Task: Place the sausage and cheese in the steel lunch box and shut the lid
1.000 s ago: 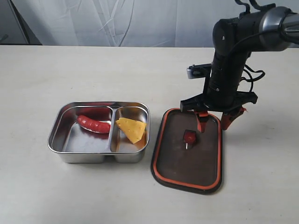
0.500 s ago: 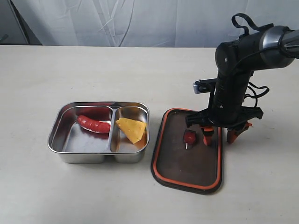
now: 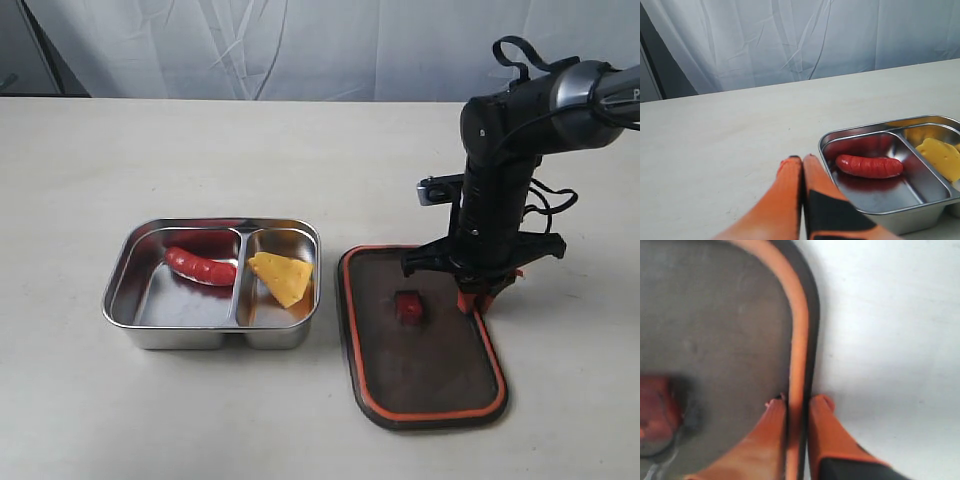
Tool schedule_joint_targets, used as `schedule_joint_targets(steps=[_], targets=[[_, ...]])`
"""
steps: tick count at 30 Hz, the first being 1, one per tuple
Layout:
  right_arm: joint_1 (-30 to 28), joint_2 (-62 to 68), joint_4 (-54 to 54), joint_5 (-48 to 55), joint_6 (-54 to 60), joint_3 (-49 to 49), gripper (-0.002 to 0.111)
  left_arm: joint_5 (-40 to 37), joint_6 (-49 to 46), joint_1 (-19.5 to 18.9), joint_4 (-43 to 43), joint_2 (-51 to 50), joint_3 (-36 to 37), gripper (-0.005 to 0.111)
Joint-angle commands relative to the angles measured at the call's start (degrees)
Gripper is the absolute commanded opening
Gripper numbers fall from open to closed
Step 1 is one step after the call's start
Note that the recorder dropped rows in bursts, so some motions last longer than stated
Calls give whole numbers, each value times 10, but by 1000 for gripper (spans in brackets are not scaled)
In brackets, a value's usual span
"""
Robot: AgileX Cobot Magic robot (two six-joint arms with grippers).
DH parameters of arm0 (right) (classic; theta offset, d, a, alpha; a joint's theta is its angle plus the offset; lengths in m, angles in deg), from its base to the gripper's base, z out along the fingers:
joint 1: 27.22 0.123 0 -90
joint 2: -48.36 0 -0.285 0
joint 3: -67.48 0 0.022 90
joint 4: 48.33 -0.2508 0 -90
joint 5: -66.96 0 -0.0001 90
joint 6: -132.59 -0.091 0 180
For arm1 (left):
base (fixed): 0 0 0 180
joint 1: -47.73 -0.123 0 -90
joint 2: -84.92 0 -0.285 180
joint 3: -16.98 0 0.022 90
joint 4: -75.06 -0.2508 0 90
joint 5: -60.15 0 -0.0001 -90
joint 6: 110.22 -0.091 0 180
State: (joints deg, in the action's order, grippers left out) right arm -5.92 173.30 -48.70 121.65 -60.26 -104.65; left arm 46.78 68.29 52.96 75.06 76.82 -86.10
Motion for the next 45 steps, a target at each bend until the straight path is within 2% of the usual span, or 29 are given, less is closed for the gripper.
schedule_joint_targets(steps=[1,11,29,33,36,38,41,45], targets=[[-1,13,22,5,2,6,-1,1,0,0,3,3,3,0],[-1,-54,104,-8,2,6,-1,1,0,0,3,3,3,0],[0,-281,82,-105,51,6,-1,1,0,0,3,3,3,0],[0,-301,31,-110,97,7,-1,68,0,0,-5,3,3,0],[5,-307,-30,-119,150,9,-1,153,50,0,109,3,3,0],[16,-309,-74,-137,184,18,-1,201,111,0,233,3,3,0],[42,-309,-127,-162,236,37,-1,207,150,0,373,3,3,0],[76,-309,-143,-187,254,57,-1,197,160,0,460,3,3,0]])
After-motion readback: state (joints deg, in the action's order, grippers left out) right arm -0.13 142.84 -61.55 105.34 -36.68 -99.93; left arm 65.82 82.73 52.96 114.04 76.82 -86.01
